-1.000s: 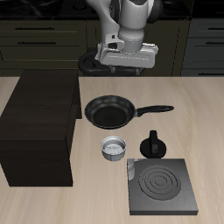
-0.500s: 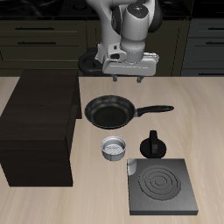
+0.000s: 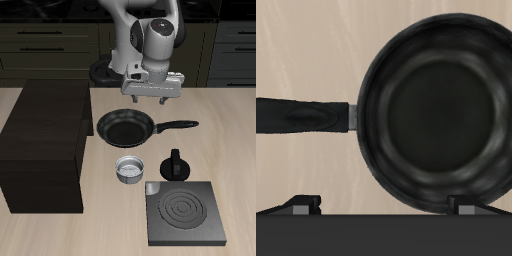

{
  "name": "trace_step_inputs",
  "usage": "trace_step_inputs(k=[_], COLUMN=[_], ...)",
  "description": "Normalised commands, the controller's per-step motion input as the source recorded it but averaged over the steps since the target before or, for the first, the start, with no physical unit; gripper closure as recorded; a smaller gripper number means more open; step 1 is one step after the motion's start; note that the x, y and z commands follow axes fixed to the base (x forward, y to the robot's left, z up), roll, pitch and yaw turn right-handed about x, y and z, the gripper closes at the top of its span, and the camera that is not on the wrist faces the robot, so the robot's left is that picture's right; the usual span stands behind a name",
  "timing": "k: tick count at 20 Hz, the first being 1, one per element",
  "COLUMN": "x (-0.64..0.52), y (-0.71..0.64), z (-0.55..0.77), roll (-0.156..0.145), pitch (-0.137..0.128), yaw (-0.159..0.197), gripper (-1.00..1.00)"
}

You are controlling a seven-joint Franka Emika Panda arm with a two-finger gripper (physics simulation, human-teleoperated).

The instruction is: Place the frypan on the top layer of the wooden shelf

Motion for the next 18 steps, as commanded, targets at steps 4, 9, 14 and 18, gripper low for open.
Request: trace_step_inputs(k=[4,9,14,18], x=[0.04,-0.02,-0.08,-0.10], y=[0.01,0.01,0.11,0.05], z=[-0.26,-0.32,-0.17,-0.13], roll=[-0.001,-0.007,0.015,0.006], pitch=[0.012,0.016,-0.016,-0.009], yaw=[0.007,0.034,0.043,0.020], gripper=[-1.00,-1.00,-1.00,-1.00])
